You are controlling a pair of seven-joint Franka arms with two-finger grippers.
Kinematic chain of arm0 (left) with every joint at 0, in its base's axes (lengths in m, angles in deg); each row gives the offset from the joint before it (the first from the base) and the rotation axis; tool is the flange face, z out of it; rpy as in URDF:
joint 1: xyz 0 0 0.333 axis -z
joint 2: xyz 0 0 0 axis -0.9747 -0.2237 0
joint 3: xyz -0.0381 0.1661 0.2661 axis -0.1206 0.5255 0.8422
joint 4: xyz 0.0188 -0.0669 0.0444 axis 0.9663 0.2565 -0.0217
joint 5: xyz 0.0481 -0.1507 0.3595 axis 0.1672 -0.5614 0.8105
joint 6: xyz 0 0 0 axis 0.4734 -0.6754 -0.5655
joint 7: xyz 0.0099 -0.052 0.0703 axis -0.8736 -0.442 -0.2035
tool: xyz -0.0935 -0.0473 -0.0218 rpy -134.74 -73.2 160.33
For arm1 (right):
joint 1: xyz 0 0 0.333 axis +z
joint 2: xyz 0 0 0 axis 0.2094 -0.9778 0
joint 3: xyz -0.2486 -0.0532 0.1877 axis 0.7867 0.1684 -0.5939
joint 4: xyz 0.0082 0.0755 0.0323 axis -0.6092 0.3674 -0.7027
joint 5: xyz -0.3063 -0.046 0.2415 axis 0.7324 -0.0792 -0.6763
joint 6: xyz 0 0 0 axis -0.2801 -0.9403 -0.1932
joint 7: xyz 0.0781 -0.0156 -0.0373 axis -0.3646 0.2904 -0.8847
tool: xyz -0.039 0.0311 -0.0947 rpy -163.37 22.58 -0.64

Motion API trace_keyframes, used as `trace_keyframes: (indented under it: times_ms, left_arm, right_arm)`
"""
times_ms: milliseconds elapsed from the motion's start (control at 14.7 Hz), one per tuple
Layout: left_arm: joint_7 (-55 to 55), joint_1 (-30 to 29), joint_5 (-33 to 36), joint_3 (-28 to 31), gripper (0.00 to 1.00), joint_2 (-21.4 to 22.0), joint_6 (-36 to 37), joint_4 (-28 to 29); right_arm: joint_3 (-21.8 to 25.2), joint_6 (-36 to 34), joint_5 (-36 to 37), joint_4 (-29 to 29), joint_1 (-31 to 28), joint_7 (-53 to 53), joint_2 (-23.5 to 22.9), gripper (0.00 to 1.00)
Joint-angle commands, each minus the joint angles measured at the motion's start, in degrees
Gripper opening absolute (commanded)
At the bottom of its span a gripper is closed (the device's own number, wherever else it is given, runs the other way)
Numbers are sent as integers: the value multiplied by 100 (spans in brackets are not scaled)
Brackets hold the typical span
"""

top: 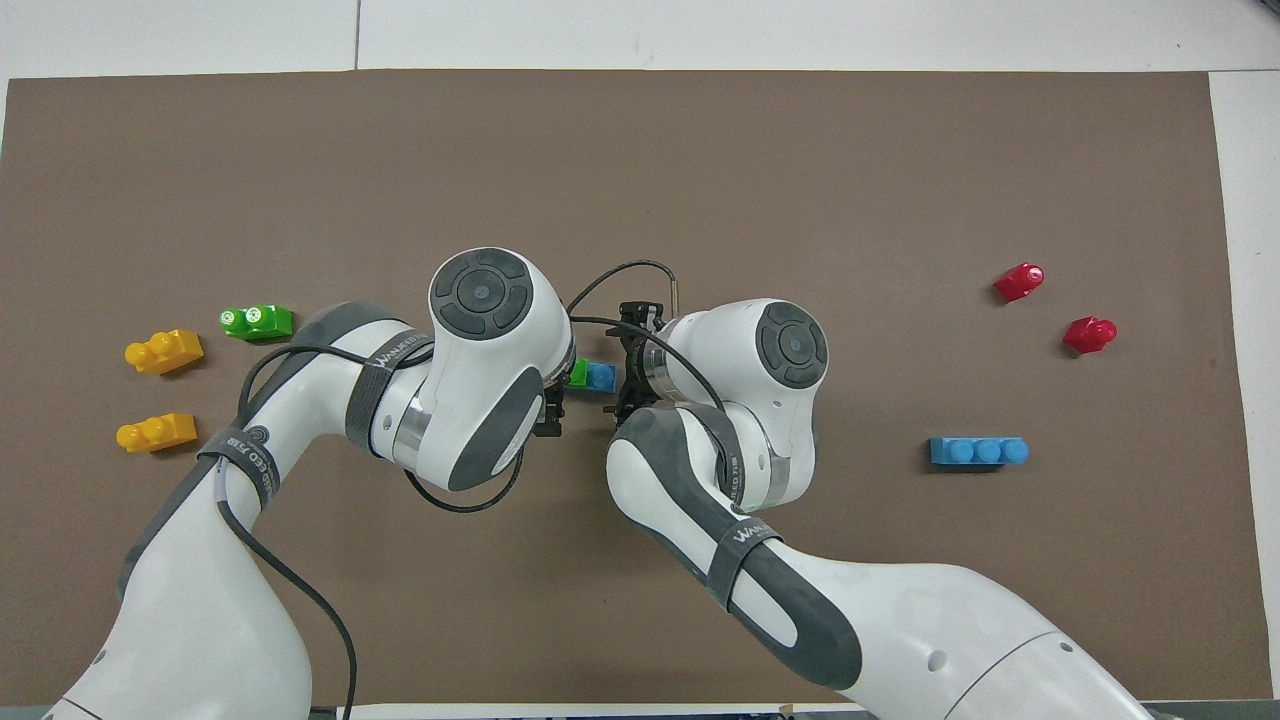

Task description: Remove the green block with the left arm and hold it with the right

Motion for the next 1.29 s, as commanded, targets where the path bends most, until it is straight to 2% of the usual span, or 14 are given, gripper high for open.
trace_keyframes:
  times_ms: [0, 340, 408, 680, 816, 952, 1020, 1088, 1224]
  left_arm:
    - [-148, 85, 109, 54, 100, 45, -137, 107]
    - [-148, 85, 109, 54, 100, 45, -119, 115]
    - [-148, 85, 109, 54, 100, 45, -128, 124]
    - [-148, 85, 109, 54, 100, 63, -154, 186]
    - [-140, 85, 109, 54, 100, 63, -146, 203]
    - [-140, 85, 109, 54, 100, 72, -137, 212]
    - [-122, 85, 109, 54, 100, 72, -137, 203]
    - [-113, 93, 109, 54, 100, 72, -137, 203]
    - [-113, 85, 109, 45, 100, 72, -146, 212]
  right_arm:
    - [13, 181, -168, -97, 117, 44, -121, 99]
    - [13, 243, -176, -132, 161, 131, -129, 99]
    - [13, 243, -168, -132, 179, 140, -129, 96]
    - [22, 313, -168, -132, 311, 132, -129, 68]
    - [22, 313, -168, -132, 293, 132, -129, 57]
    - [22, 313, -176, -114, 258, 123, -138, 57]
    - [22, 313, -176, -106, 232, 123, -138, 62]
    - [22, 313, -176, -88, 214, 123, -190, 72]
    - [22, 313, -176, -62, 205, 114, -200, 75]
